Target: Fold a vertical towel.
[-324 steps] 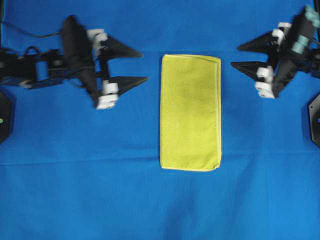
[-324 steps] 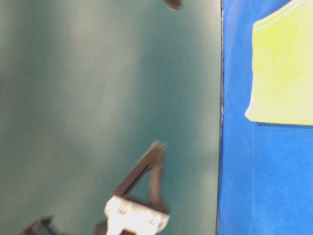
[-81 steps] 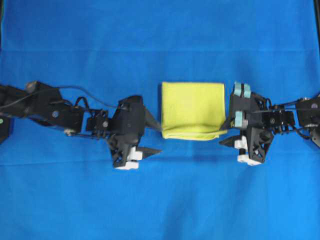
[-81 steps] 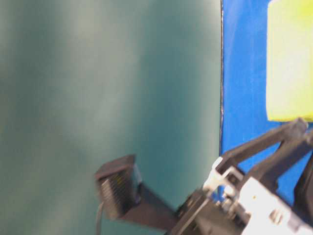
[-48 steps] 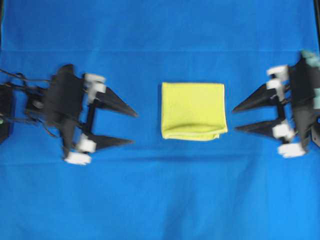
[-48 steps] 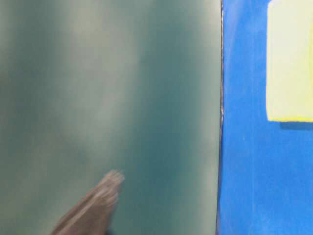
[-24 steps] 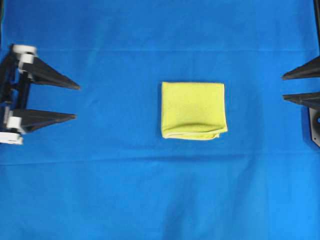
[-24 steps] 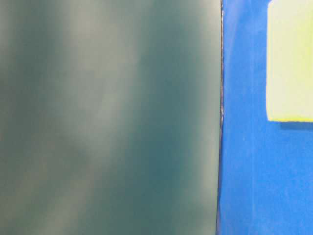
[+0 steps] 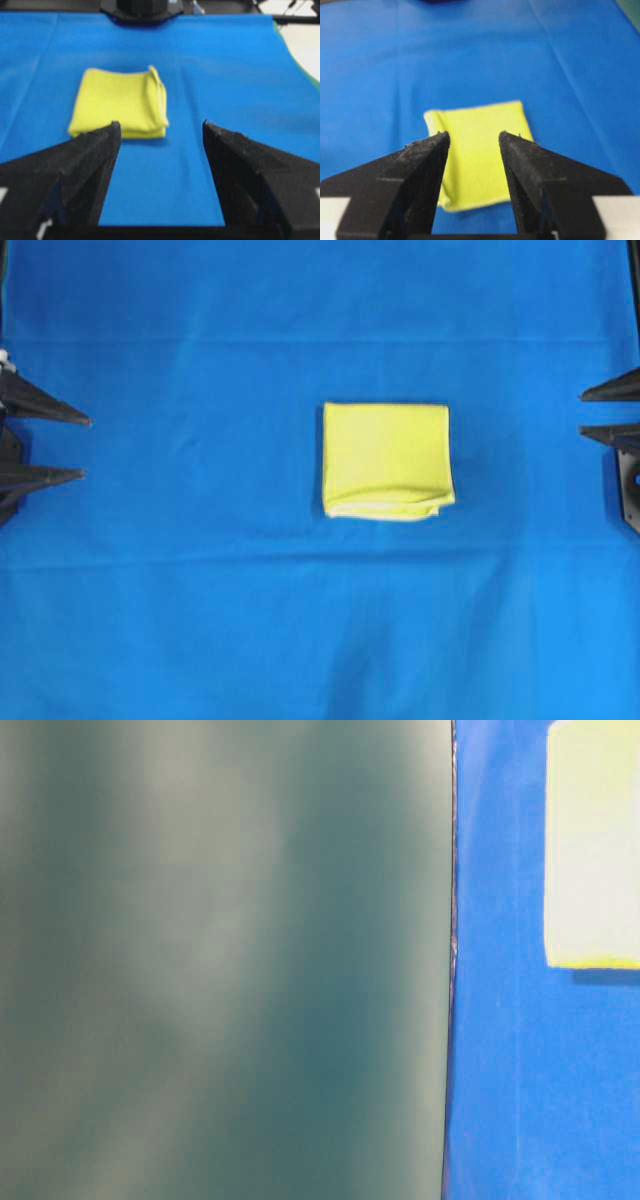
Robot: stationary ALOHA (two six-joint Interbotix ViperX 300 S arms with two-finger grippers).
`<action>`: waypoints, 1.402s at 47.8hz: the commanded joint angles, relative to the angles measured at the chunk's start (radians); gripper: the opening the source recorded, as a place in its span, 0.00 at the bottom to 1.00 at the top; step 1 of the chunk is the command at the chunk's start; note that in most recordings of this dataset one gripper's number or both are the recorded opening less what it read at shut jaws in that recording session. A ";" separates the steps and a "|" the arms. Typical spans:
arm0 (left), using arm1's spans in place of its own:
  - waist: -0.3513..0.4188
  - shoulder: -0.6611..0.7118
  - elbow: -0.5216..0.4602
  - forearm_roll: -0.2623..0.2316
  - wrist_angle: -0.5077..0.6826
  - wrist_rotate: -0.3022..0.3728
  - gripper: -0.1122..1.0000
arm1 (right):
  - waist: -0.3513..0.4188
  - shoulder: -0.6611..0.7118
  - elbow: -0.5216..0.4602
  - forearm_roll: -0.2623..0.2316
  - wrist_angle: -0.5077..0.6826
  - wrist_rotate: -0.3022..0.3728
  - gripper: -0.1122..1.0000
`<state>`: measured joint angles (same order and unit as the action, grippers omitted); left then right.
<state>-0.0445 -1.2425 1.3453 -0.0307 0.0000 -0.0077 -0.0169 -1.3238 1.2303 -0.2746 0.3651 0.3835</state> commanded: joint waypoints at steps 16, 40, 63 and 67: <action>0.014 -0.035 0.018 0.000 -0.006 -0.005 0.67 | -0.017 0.012 -0.006 -0.002 -0.018 0.005 0.56; 0.029 -0.032 0.021 0.000 -0.006 -0.005 0.67 | -0.015 0.020 -0.002 0.002 -0.017 0.008 0.56; 0.031 -0.032 0.023 0.000 -0.003 -0.005 0.67 | -0.017 0.020 -0.002 0.002 -0.015 0.008 0.56; 0.031 -0.032 0.023 0.000 -0.003 -0.005 0.67 | -0.017 0.020 -0.002 0.002 -0.015 0.008 0.56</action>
<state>-0.0184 -1.2855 1.3790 -0.0291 0.0015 -0.0107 -0.0322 -1.3192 1.2410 -0.2746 0.3528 0.3896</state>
